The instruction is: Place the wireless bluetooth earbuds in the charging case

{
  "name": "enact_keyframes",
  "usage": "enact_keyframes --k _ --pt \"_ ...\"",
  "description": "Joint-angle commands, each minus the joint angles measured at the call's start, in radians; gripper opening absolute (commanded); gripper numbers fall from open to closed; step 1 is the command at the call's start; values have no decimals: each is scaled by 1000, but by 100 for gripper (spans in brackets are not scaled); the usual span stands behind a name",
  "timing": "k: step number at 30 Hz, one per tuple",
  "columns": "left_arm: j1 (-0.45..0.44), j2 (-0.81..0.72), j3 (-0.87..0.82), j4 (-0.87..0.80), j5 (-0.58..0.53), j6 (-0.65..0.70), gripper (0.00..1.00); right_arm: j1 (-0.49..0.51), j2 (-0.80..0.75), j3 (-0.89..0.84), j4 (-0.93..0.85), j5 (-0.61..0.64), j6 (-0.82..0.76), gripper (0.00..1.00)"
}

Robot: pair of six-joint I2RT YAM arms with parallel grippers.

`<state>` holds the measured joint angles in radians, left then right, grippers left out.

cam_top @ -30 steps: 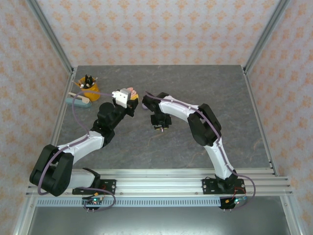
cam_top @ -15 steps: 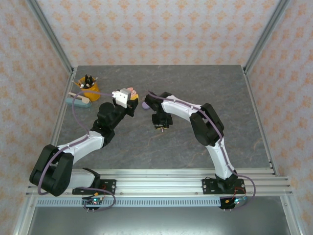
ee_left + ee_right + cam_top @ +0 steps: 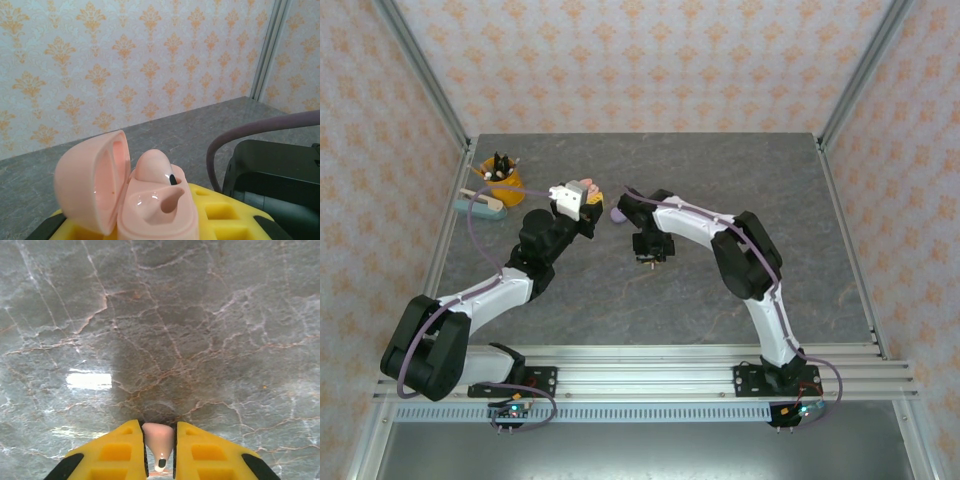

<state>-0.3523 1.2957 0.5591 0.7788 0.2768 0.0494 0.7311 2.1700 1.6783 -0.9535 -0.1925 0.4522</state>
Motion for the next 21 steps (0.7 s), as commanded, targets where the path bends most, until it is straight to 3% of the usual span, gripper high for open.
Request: enact_keyframes --k 1,21 --pt "9 -22 22 10 7 -14 0 -19 -54 -53 23 88 -10 16" --pt "9 -12 42 -15 27 -11 0 -19 -265 -294 280 217 8 14"
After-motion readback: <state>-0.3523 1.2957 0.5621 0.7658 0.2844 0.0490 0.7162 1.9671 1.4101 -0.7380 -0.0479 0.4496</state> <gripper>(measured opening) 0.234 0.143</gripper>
